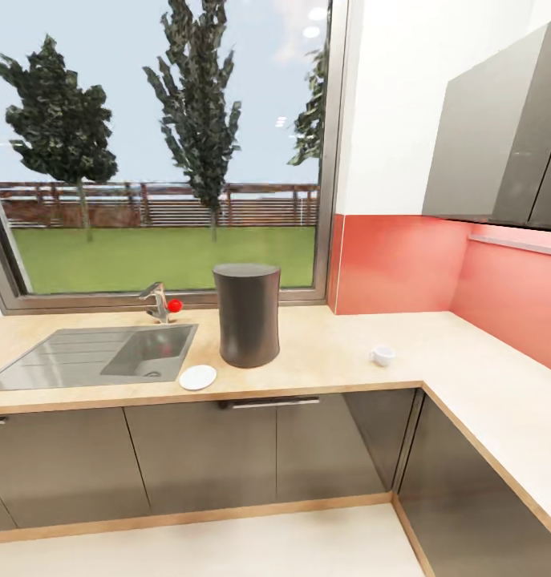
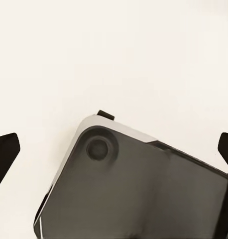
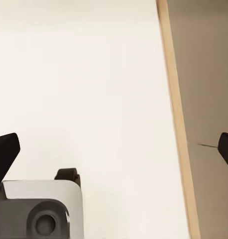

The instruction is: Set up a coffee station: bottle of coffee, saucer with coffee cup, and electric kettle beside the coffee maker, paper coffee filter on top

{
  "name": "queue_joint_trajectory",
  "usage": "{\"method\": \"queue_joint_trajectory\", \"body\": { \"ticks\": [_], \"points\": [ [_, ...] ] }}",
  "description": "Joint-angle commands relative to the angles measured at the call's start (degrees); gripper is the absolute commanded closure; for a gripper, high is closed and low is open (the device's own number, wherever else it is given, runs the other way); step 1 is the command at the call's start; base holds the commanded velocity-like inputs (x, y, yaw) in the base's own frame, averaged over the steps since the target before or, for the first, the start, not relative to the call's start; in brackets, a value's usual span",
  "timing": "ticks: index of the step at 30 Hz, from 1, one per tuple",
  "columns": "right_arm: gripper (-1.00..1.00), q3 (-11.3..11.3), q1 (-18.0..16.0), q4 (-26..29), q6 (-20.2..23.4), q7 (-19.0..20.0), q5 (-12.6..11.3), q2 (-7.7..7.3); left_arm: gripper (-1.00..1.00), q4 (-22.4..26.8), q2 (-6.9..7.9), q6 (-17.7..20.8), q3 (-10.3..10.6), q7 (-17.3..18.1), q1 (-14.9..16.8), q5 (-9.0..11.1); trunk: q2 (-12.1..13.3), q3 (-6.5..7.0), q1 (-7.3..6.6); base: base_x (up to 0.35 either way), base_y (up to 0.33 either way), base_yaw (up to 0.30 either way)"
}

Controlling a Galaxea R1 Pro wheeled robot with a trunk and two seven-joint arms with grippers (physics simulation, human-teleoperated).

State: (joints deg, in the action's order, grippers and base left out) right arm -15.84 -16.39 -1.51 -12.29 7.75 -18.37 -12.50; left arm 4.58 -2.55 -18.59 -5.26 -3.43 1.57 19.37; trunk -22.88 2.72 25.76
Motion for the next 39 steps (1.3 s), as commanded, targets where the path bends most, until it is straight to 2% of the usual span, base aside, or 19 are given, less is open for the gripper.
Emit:
{"method": "queue_joint_trajectory", "body": {
  "ticks": [1, 5, 7, 12, 15, 19, 20, 23, 24, 26, 27, 28, 30, 31, 32, 33, 36, 38, 39],
  "points": [
    [-1.00, -0.39, -0.05, -0.07, -0.22, 0.39, -0.61, -0.03, -1.00, -0.02, -0.01, -0.13, -0.48, -0.14, 0.01, -0.32, -0.04, -0.02, 0.02, 0.000, 0.000, 0.000],
    [-1.00, -0.35, -0.10, 3.02, 1.02, 0.12, -0.57, -0.30, -1.00, -0.01, 0.06, 0.11, -0.49, -0.13, 0.01, -0.26, -0.04, -0.02, 0.02, 0.000, 0.000, 0.000],
    [-1.00, -0.37, -0.12, 8.38, 3.51, -0.73, -0.55, -0.35, -1.00, -0.01, 0.12, 0.12, -0.52, -0.10, 0.01, -0.24, -0.04, -0.02, 0.02, 0.000, 0.000, 0.000],
    [-1.00, -0.41, -0.13, 27.55, 13.57, -3.20, -0.31, -0.70, -1.00, -0.01, 0.17, 0.02, -0.49, -0.09, 0.01, -0.26, -0.04, -0.02, 0.02, 0.000, 0.000, 0.000],
    [-1.00, -0.06, -0.12, 38.05, 15.51, -4.89, 0.06, -0.89, -1.00, -0.01, 0.21, -0.02, -0.42, -0.08, 0.01, -0.24, -0.04, -0.02, 0.02, 0.000, 0.000, 0.000],
    [-1.00, 1.37, -0.06, 54.69, 17.63, -8.62, 0.41, -2.27, -1.00, -0.01, 0.25, -0.04, -0.38, -0.08, 0.01, -0.20, -0.04, -0.02, 0.02, 0.000, 0.000, 0.000],
    [-1.00, 1.66, -0.06, 56.70, 18.09, -9.17, 0.43, -2.41, -1.00, -0.02, 0.26, -0.04, -0.37, -0.08, 0.01, -0.20, -0.04, -0.02, 0.02, 0.000, 0.000, 0.000],
    [-1.00, 4.58, -0.31, 67.11, 22.34, -11.54, 0.50, -2.99, -1.00, -0.08, 0.26, 0.00, -0.37, -0.07, 0.01, -0.21, -0.04, -0.02, 0.02, 0.000, 0.000, 0.000],
    [-1.00, 6.95, -1.19, 72.06, 25.91, -12.05, 0.58, -3.35, -1.00, -0.08, 0.29, 0.02, -0.37, -0.06, 0.01, -0.21, -0.04, -0.02, 0.02, 0.000, 0.000, 0.000],
    [-1.00, 8.93, -3.02, 76.58, 30.94, -12.39, 0.70, -3.55, -1.00, -0.09, 0.34, -0.01, -0.40, -0.07, 0.01, -0.15, -0.04, -0.02, 0.02, 0.000, 0.000, 0.000],
    [-1.00, 10.02, -4.61, 79.01, 34.29, -12.54, 0.83, -3.62, -1.00, -0.09, 0.41, 0.01, -0.42, -0.07, 0.01, -0.11, -0.04, -0.02, 0.02, 0.000, 0.000, 0.000],
    [-1.00, 13.92, -12.43, 83.29, 44.12, -12.87, 1.79, -3.73, -1.00, -0.15, 0.51, -0.12, -0.39, -0.07, 0.01, -0.13, -0.04, -0.02, 0.02, 0.000, 0.000, 0.000],
    [-1.00, 14.93, -17.13, 83.42, 49.36, -13.29, 1.99, -3.74, -1.00, -0.17, 0.59, -0.16, -0.38, -0.08, 0.01, -0.09, -0.04, -0.02, 0.02, 0.000, 0.000, 0.000],
    [-1.00, 15.32, -22.53, 80.84, 53.22, -13.52, 2.13, -3.78, -1.00, -0.18, 0.66, -0.07, -0.41, -0.12, 0.01, -0.02, -0.04, -0.02, 0.02, 0.000, 0.000, 0.000],
    [-1.00, 15.51, -32.18, 67.99, 55.47, -12.96, 2.74, -4.28, -1.00, -0.21, 0.63, 0.10, -0.44, -0.15, 0.01, 0.00, -0.04, -0.02, 0.02, 0.000, 0.000, 0.000],
    [-1.00, 15.48, -36.82, 60.11, 55.77, -12.12, 3.33, -4.49, -1.00, -0.23, 0.62, 0.08, -0.40, -0.12, 0.01, -0.04, -0.04, -0.02, 0.02, 0.000, 0.000, 0.000],
    [-1.00, 15.18, -43.37, 50.05, 57.05, -8.42, 5.93, -4.71, -1.00, -0.27, 0.62, -0.02, -0.35, -0.09, 0.01, -0.06, -0.04, -0.02, 0.02, 0.000, 0.000, 0.000],
    [-1.00, 14.73, -48.15, 43.21, 60.23, -3.68, 11.04, -4.74, -1.00, -0.32, 0.62, -0.13, -0.22, -0.05, 0.01, -0.26, -0.04, -0.02, 0.02, 0.000, 0.000, 0.000],
    [-1.00, 13.94, -55.00, 33.41, 63.42, 8.21, 22.86, -4.66, -1.00, -0.46, 0.62, -0.20, -0.13, 0.05, 0.00, -0.45, -0.04, -0.02, 0.02, 0.000, 0.000, 0.000]
  ]
}}
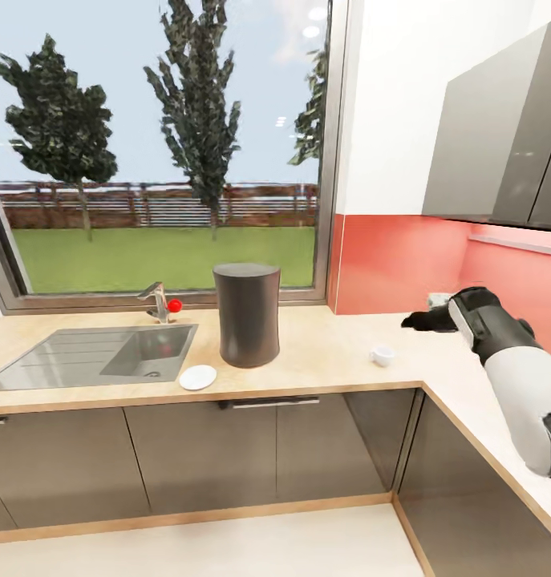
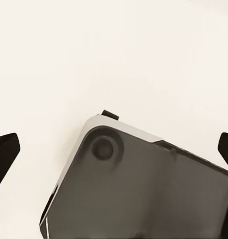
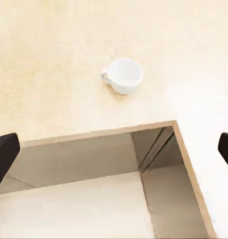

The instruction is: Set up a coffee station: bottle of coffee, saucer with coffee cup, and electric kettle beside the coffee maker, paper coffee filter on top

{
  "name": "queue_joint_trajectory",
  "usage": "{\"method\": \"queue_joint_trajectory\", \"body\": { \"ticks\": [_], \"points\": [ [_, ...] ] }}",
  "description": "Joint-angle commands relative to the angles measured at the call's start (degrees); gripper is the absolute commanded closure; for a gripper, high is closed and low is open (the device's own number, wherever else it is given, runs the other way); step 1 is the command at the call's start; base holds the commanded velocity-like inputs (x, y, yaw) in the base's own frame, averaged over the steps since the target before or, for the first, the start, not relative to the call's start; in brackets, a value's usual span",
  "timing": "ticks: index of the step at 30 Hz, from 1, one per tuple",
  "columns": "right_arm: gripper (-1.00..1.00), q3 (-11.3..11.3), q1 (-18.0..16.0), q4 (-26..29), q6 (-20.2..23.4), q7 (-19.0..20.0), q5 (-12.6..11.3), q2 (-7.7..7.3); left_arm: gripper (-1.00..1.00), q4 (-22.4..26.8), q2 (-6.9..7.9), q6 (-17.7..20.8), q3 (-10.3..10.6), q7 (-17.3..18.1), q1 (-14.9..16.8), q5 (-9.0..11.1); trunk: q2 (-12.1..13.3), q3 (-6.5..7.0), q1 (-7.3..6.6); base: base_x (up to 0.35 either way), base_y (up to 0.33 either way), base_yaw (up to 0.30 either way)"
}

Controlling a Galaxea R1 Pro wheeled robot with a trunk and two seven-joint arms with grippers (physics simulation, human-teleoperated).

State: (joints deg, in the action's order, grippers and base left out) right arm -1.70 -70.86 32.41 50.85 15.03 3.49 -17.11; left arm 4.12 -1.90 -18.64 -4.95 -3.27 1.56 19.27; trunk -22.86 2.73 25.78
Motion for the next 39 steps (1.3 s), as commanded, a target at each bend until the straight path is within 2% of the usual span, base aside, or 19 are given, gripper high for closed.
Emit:
{"method": "queue_joint_trajectory", "body": {
  "ticks": [1, 2, 3, 5, 8, 9, 10, 13, 20, 25, 31, 39],
  "points": [
    [-1.00, -0.30, -1.61, -1.95, 1.28, 4.81, 3.75, -0.07, -1.00, -0.08, -0.03, -0.14, -0.43, -0.09, 0.01, -0.26, -0.06, -0.04, 0.00, 0.000, 0.000, 0.000],
    [-1.00, -0.39, -2.32, -2.85, 2.85, 8.50, 6.19, -0.09, -1.00, -0.26, -0.02, -0.13, -0.42, -0.08, 0.02, -0.21, -0.06, -0.04, 0.00, 0.000, 0.000, 0.000],
    [-1.00, -0.43, -2.57, -3.17, 3.78, 10.17, 7.35, -0.09, -1.00, -0.42, -0.02, -0.12, -0.42, -0.08, 0.02, -0.19, -0.06, -0.04, 0.00, 0.005, 0.000, 0.000],
    [-1.00, -0.95, -3.25, -4.21, 8.21, 17.00, 12.87, -0.15, -1.00, -1.47, 0.03, -0.09, -0.37, -0.07, -0.01, -0.13, -0.06, -0.04, 0.00, 0.078, -0.054, 0.000],
    [-1.00, -2.56, -3.49, -4.96, 9.15, 21.99, 16.72, -0.55, -1.00, -2.38, 0.05, -0.11, -0.33, -0.07, -0.05, -0.10, -0.06, -0.04, 0.00, 0.193, -0.138, 0.000],
    [-1.00, -3.01, -3.54, -5.10, 9.15, 23.39, 17.54, -1.35, -1.00, -2.72, 0.04, -0.13, -0.28, -0.07, -0.06, -0.09, -0.06, -0.04, 0.00, 0.233, -0.166, 0.000],
    [-1.00, -3.29, -3.56, -5.17, 9.15, 24.23, 17.92, -1.90, -1.00, -2.93, 0.05, -0.15, -0.26, -0.07, -0.06, -0.07, -0.06, -0.04, 0.00, 0.242, -0.172, 0.000],
    [-1.00, -3.49, -3.61, -5.22, 9.15, 24.77, 18.18, -2.14, -1.00, -3.07, 0.00, -0.12, -0.25, -0.07, -0.07, -0.05, -0.06, -0.04, 0.00, 0.247, -0.175, 0.000],
    [-1.00, -3.51, -3.71, -5.77, 9.15, 24.61, 18.61, -1.87, -1.00, -3.71, -0.11, -0.09, -0.24, -0.07, -0.07, 0.04, -0.06, -0.04, 0.00, 0.251, -0.178, 0.000],
    [-1.00, -3.48, -3.75, -9.56, 9.15, 23.99, 18.75, -1.61, -1.00, -3.76, -0.16, -0.08, -0.24, -0.07, -0.07, 0.06, -0.06, -0.04, 0.00, 0.249, -0.174, 0.000],
    [-1.00, -3.44, -3.75, -13.56, 8.41, 23.37, 18.84, -0.42, -1.00, -3.72, -0.13, -0.02, -0.31, -0.07, -0.07, 0.02, -0.06, -0.05, 0.00, 0.270, -0.137, 0.004],
    [-1.00, -3.40, -3.76, -14.16, 7.09, 21.65, 20.06, 1.02, -1.00, -3.69, -0.03, 0.02, -0.41, -0.07, -0.07, 0.09, -0.06, -0.38, 0.00, 0.288, -0.116, 0.141]
  ]
}}
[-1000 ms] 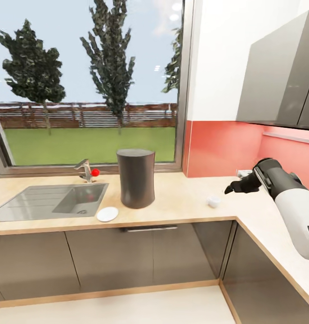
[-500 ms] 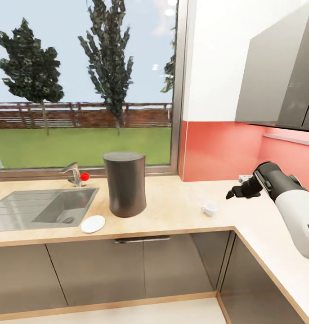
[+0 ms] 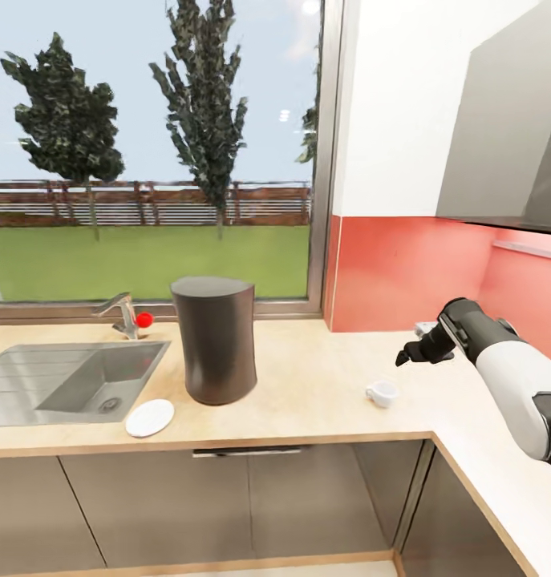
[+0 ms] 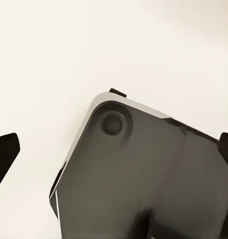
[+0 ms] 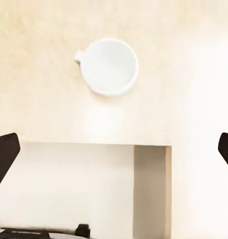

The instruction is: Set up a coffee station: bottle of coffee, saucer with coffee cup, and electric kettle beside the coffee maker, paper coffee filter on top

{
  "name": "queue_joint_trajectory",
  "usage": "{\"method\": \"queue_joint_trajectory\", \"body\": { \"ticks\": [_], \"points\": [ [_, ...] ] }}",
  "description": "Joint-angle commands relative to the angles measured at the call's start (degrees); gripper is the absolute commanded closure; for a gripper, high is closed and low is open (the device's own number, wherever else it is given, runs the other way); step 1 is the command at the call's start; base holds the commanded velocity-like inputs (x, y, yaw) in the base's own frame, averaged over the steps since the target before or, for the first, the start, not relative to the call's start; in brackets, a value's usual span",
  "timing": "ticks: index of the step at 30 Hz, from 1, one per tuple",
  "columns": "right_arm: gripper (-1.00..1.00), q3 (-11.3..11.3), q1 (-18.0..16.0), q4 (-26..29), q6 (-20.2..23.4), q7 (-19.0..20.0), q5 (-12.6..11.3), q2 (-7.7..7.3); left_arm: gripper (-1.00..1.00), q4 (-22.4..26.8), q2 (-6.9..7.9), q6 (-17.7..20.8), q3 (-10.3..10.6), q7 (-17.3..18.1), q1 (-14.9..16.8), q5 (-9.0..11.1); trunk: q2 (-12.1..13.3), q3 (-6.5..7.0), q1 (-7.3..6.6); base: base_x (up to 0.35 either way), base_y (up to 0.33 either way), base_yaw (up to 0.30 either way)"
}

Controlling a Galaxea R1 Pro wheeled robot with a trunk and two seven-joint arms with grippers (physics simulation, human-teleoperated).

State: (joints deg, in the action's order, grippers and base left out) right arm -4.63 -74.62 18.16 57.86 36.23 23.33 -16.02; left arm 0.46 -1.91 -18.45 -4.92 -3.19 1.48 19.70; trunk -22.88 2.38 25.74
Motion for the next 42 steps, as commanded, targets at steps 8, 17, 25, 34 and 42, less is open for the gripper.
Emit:
{"method": "queue_joint_trajectory", "body": {
  "ticks": [8, 17, 25, 34, 42],
  "points": [
    [-1.00, -0.47, 0.00, -0.05, -0.32, 0.34, 0.38, -0.19, -1.00, -0.03, 0.00, -0.10, -0.53, -0.15, 0.02, -0.36, -0.04, -0.16, 0.05, 0.293, -0.113, 0.066],
    [-1.00, -0.54, 0.00, -1.87, -0.73, -0.69, 0.76, 0.20, -1.00, -0.03, 0.02, -0.31, -0.44, -0.15, 0.02, -0.43, -0.04, -0.17, 0.05, 0.235, -0.096, 0.003],
    [-1.00, -0.54, 0.00, -3.44, 0.00, -2.95, 1.19, 2.32, -1.00, -0.03, 0.42, -0.36, -0.48, -0.15, 0.02, -0.29, -2.04, -1.07, 1.15, 0.012, -0.006, 0.000],
    [-1.00, -0.50, 0.00, -3.87, -0.19, -3.35, 1.43, 2.95, -1.00, -0.03, 0.86, 0.11, -0.70, -0.24, 0.02, 0.96, -5.65, -2.68, 3.12, 0.000, 0.000, 0.000],
    [-1.00, -0.48, 0.00, -6.02, -0.41, -5.31, 2.30, 3.07, -1.00, -0.03, 1.31, 0.28, -0.64, -0.24, 0.02, 1.04, -8.86, -4.12, 4.88, 0.000, 0.000, 0.000]
  ]
}}
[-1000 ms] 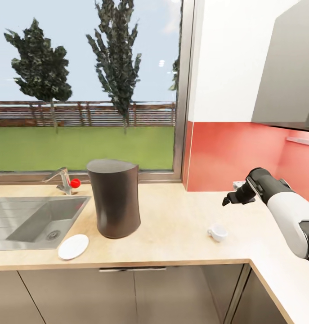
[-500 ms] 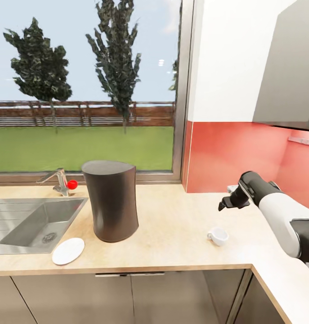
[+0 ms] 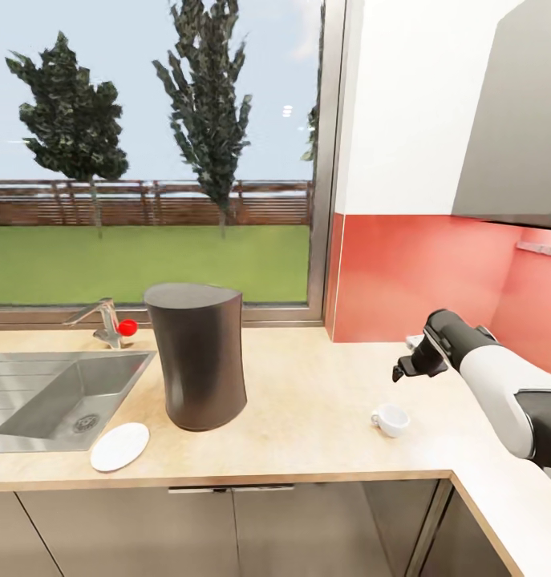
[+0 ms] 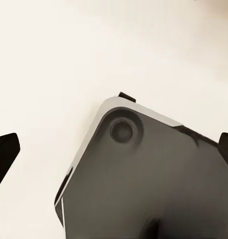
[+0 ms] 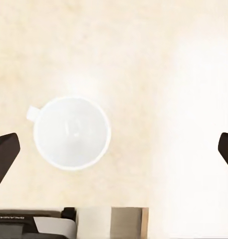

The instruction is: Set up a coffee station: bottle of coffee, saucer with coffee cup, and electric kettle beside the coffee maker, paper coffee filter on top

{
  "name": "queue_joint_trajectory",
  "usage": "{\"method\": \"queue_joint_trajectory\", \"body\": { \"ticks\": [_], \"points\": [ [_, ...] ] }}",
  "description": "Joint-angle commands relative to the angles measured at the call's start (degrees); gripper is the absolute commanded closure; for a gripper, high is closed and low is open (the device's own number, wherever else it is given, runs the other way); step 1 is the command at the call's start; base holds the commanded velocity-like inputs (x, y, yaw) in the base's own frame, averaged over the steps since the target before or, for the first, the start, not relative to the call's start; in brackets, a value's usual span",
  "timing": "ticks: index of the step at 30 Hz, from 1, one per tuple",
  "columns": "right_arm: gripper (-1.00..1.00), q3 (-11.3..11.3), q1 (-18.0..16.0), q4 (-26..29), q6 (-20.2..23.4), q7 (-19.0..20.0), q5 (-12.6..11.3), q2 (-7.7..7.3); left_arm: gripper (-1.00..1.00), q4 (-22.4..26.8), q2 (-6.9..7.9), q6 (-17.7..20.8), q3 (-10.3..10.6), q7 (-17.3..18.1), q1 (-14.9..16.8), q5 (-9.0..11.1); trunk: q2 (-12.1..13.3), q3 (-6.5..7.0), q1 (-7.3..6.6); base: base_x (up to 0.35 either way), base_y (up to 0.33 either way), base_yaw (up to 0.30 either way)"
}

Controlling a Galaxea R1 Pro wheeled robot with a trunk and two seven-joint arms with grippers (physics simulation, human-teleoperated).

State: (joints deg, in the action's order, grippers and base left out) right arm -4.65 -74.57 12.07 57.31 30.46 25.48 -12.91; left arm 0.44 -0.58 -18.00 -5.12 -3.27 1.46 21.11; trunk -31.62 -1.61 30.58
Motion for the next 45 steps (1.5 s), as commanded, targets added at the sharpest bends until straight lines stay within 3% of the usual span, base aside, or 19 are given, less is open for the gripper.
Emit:
{"method": "queue_joint_trajectory", "body": {
  "ticks": [1, 8, 15, 19, 24, 32, 45],
  "points": [
    [-1.00, -0.46, -0.04, 0.04, 0.17, 0.36, 0.16, -0.04, -1.00, 0.00, 0.01, -0.13, -0.44, -0.16, 0.04, -0.37, -0.53, -0.31, 0.25, 0.000, 0.000, 0.000],
    [-1.00, -0.45, -0.04, -0.11, 0.32, -0.02, 0.18, -0.04, -1.00, -0.08, 0.79, 0.01, -0.42, -0.16, 0.04, -0.29, -3.33, -1.56, 1.79, 0.000, 0.000, 0.000],
    [-1.00, -0.45, -0.04, -0.12, 0.48, 0.08, 0.13, -0.08, -1.00, -0.17, 2.93, 0.08, -0.48, -0.14, 0.11, 0.48, -6.14, -2.82, 3.33, 0.000, 0.000, 0.000],
    [-1.00, -0.41, -0.04, -0.75, 0.57, 0.74, -0.02, -0.16, -1.00, -0.26, 6.13, 1.11, -0.50, 3.11, 0.12, 6.20, -7.74, -3.54, 4.20, 0.000, 0.000, 0.000],
    [-1.00, -0.43, -0.04, -1.16, 0.50, 0.93, -0.07, -0.10, -1.00, -0.40, 8.89, 4.25, -0.45, 6.94, 0.13, 9.24, -9.75, -4.43, 5.30, 0.000, 0.000, 0.000],
    [-1.00, -0.44, -0.04, -1.26, 0.51, 0.92, -0.02, -0.30, -1.00, -0.36, 8.95, 4.36, -0.42, 7.20, 0.13, 9.40, -12.96, -5.87, 7.06, 0.000, 0.000, 0.000],
    [-1.00, -0.24, -0.04, -1.35, 2.69, 0.59, -0.43, -0.06, -1.00, -0.36, 8.93, 4.34, -0.42, 7.23, 0.13, 9.31, -12.96, -5.87, 7.06, 0.000, 0.000, 0.000]
  ]
}}
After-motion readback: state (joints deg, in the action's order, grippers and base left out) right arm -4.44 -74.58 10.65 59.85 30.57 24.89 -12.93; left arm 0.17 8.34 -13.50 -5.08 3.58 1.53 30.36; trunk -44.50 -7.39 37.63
